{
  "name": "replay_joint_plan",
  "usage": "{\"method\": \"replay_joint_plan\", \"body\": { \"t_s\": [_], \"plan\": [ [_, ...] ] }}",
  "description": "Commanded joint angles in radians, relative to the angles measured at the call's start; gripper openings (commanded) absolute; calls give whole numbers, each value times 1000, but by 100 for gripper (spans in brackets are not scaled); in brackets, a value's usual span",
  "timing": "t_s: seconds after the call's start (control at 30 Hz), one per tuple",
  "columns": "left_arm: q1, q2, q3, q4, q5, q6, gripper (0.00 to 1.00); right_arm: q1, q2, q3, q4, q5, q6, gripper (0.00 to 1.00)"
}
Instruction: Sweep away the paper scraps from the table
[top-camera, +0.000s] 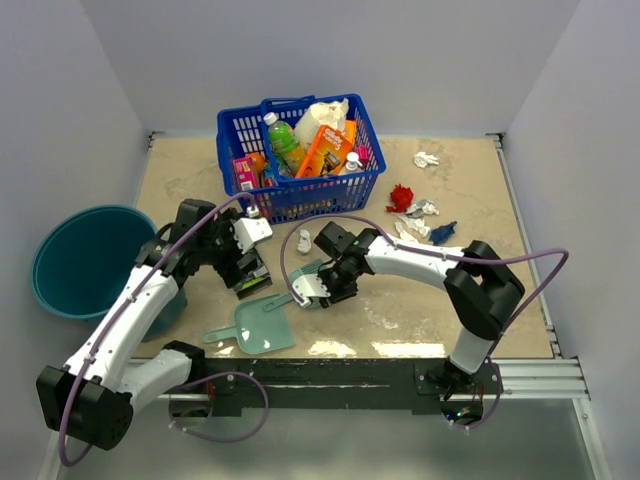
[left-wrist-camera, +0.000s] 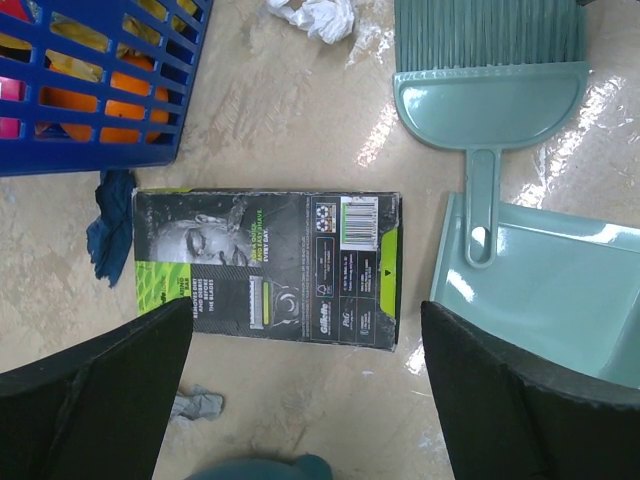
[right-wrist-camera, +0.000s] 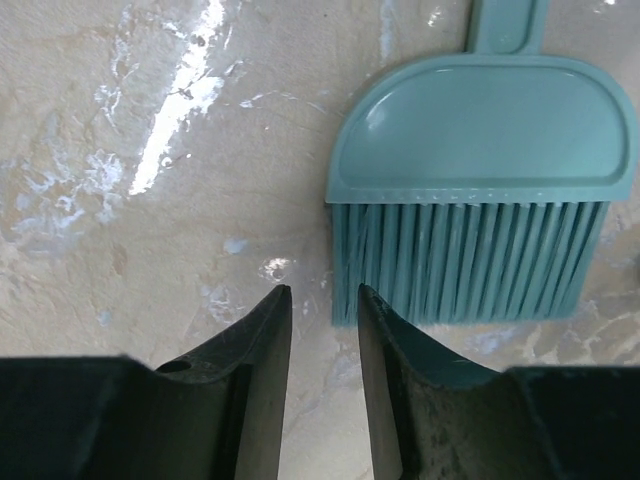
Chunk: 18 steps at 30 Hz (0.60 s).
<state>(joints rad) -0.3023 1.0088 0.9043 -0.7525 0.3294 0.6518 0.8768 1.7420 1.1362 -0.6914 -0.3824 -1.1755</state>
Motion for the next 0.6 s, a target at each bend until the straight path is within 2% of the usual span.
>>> {"method": "replay_joint_plan", "body": {
  "t_s": [0.0, 0.13, 0.2, 0.33, 0.37, 0.47, 0.57],
  "plan": [
    [0, 2, 30, -13, 25, 17, 100, 4, -3, -1, 47, 33, 8, 37],
    [0, 5, 36, -21, 25, 14, 100, 4, 43, -10, 69, 62, 2, 38],
    [0, 7, 38, -21, 25, 12, 100, 4, 59, -26, 81, 71, -1, 36],
    [0, 5, 41, 18, -18, -18, 100, 4, 56, -38, 60, 76, 11, 14],
    [0, 7, 53, 22, -18, -23, 100, 4, 53, -41, 43, 77, 23, 3],
    [0, 10, 77, 28, -21, -31, 100, -18, 11, -26, -14, 80, 71, 0],
    [0, 10, 91, 41, -46, -59, 100, -94, -56, 28, -109, -1, 123, 0]
  ]
}}
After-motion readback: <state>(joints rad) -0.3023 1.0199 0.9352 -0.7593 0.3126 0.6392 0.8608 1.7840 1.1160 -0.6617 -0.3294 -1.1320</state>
